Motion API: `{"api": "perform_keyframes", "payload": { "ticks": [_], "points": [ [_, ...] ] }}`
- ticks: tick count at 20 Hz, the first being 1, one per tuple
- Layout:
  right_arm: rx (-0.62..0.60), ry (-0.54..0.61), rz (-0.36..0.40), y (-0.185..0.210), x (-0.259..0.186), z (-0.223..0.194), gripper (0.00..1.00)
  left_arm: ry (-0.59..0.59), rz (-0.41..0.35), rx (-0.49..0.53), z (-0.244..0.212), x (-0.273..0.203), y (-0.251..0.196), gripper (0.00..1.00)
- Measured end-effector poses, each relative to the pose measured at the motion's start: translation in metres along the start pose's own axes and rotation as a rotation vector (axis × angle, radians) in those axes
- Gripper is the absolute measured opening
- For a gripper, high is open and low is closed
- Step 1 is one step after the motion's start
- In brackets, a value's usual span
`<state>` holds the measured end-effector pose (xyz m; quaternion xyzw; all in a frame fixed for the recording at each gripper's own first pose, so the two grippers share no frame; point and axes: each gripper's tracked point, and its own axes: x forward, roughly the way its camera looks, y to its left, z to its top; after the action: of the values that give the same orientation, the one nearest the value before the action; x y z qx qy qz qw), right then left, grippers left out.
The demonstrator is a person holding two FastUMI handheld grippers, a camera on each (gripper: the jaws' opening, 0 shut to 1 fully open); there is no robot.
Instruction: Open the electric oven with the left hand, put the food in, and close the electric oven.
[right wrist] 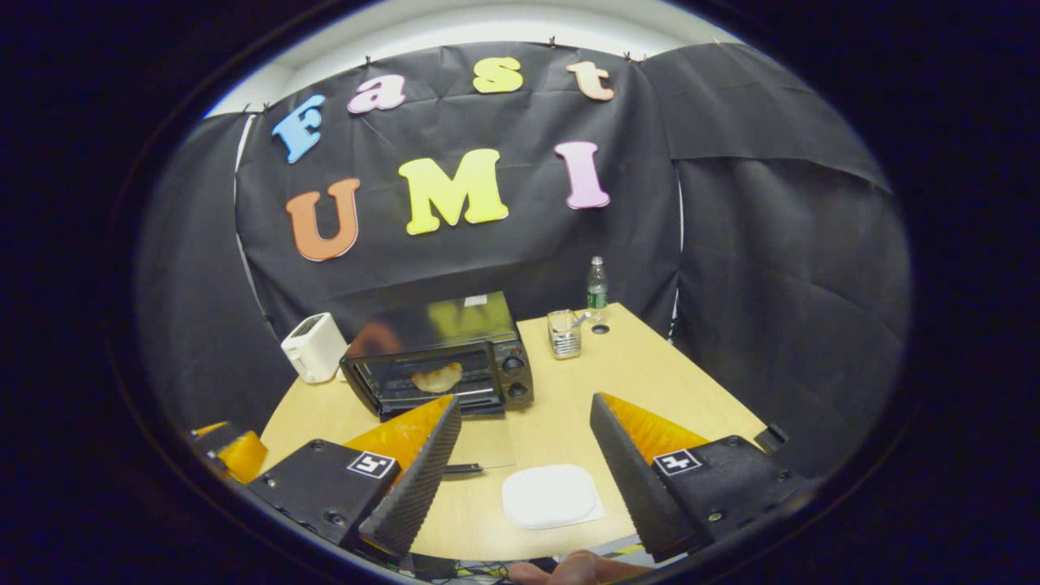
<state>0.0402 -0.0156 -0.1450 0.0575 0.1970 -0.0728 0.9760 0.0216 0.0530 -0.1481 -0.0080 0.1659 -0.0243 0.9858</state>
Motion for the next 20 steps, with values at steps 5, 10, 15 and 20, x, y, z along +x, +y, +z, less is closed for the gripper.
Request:
{"api": "perform_keyframes", "payload": {
  "ticks": [5,10,15,20],
  "points": [
    [-0.046,0.038,-0.035,-0.032,-0.013,-0.011,1.0,0.128,-0.017,-0.077,-0.067,0.037,-0.023,0.94],
    [-0.073,0.093,-0.088,-0.061,-0.017,-0.037,1.0,0.261,-0.04,-0.064,-0.13,0.09,-0.053,0.94],
    [-0.043,0.168,-0.142,-0.09,-0.019,-0.062,0.97,0.399,-0.063,-0.071,-0.184,0.136,-0.073,0.94],
    [-0.01,0.219,-0.175,-0.103,-0.016,-0.074,1.0,0.414,-0.051,-0.054,-0.195,0.164,-0.075,0.94]
  ]
}}
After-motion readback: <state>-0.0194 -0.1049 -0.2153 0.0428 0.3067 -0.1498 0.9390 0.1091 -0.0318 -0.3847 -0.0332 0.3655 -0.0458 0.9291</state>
